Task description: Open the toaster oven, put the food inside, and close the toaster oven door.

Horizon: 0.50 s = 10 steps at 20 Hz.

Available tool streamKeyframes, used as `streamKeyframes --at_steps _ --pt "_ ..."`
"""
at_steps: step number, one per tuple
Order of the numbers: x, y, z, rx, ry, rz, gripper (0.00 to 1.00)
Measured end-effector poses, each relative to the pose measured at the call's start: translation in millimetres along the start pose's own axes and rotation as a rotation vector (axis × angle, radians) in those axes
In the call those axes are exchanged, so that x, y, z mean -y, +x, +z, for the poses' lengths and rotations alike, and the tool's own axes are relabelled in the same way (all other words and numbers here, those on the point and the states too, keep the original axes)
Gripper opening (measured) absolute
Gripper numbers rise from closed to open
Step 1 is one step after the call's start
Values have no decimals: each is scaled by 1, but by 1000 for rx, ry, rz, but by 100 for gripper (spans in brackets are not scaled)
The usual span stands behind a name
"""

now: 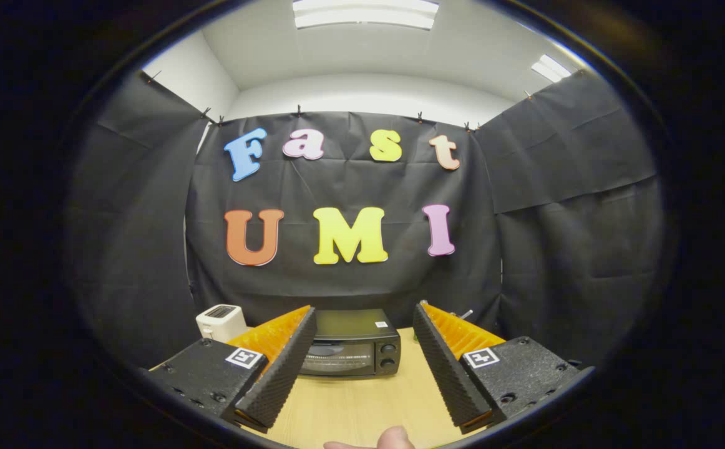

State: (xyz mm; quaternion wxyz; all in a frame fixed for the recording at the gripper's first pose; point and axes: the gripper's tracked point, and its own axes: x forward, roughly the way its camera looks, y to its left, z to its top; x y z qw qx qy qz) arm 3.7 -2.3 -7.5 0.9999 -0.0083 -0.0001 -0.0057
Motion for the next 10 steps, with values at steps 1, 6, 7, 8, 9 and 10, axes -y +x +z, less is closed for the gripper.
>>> streamKeyframes --at_steps 1,6,7,8,9,10 --pt "0 1 -1 -4 3 0 100" --pt "-2 3 -4 -11 3 5 100" --pt "-1 4 -5 -11 2 5 100" --pt "-2 4 -6 -13 1 6 100" --pt "-1 5 -8 -16 1 6 100" --pt "-1 6 -9 -19 2 6 100"
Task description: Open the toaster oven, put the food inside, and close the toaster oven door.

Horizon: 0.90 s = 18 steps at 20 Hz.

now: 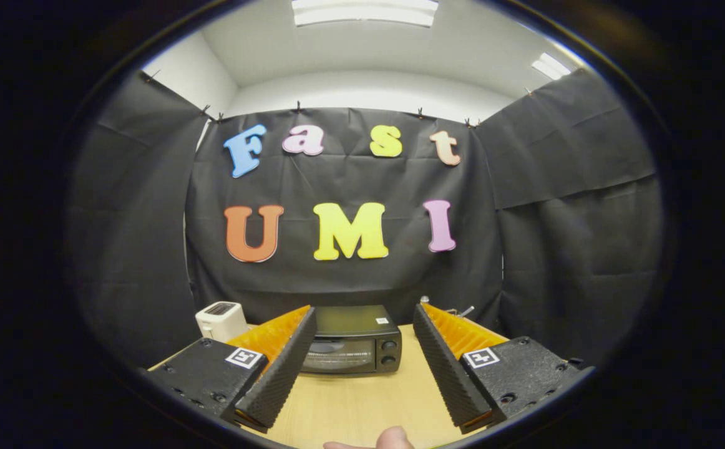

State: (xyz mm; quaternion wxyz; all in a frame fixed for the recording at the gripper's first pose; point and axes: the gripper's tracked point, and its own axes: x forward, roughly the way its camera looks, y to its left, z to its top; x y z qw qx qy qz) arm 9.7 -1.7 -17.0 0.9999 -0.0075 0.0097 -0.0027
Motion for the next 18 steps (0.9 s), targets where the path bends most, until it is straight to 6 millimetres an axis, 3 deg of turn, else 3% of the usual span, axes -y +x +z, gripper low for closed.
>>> streamKeyframes --at_steps 4,9,14,18 --pt "-4 8 -5 -17 15 7 100" --pt "-23 32 -9 -28 15 37 100" --pt "-46 87 -22 -60 20 84 100" --pt "-62 152 -55 -123 61 103 100"
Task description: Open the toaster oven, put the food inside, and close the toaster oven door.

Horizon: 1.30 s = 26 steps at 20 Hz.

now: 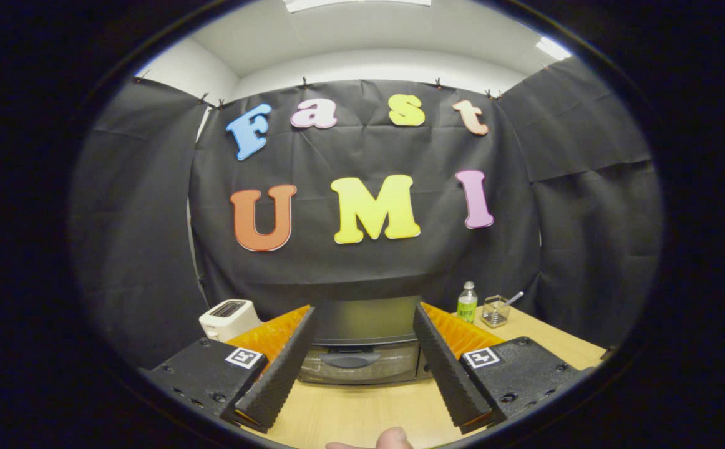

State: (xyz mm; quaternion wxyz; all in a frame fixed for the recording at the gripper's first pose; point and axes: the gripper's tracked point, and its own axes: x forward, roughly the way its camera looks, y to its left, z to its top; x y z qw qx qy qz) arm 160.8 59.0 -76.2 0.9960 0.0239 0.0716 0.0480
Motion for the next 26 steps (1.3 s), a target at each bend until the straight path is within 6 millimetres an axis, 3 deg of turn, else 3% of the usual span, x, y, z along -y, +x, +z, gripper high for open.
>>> streamKeyframes --at_steps 4,10,14,16,26 --pt "-3 64 -49 -82 -45 -11 100" --pt "-15 118 -112 -183 -136 6 100" --pt "-8 133 -137 -238 -126 -21 100" --pt "-10 138 -138 -225 -103 -24 100" --pt "-9 117 -145 -192 -108 -18 100"
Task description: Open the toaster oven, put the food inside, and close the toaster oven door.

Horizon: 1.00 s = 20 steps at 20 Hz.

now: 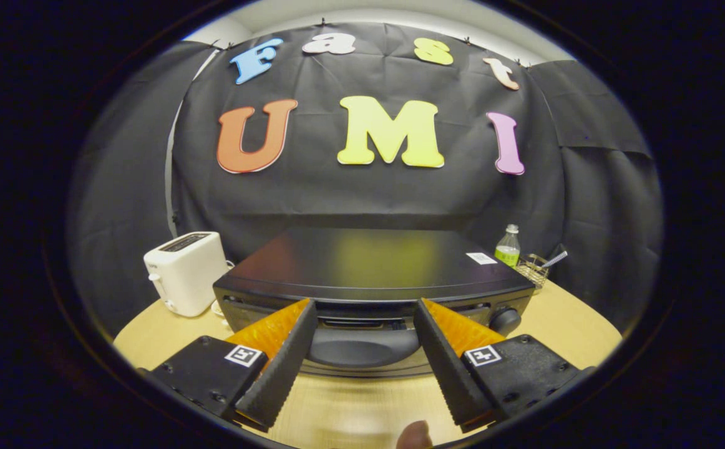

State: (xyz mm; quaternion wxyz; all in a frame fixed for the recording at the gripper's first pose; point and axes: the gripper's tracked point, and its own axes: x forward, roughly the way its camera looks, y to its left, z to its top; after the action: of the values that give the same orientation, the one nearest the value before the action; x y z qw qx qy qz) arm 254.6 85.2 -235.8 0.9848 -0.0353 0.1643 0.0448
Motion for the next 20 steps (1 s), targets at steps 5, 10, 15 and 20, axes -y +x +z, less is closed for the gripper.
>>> streamKeyframes --at_steps 5,10,15,20 --pt "3 -28 -22 -1 22 22 100" --pt "4 -64 -60 -20 -19 6 100" --pt "5 -86 -109 -117 -7 32 100" --pt "6 -99 -159 -310 78 86 100"
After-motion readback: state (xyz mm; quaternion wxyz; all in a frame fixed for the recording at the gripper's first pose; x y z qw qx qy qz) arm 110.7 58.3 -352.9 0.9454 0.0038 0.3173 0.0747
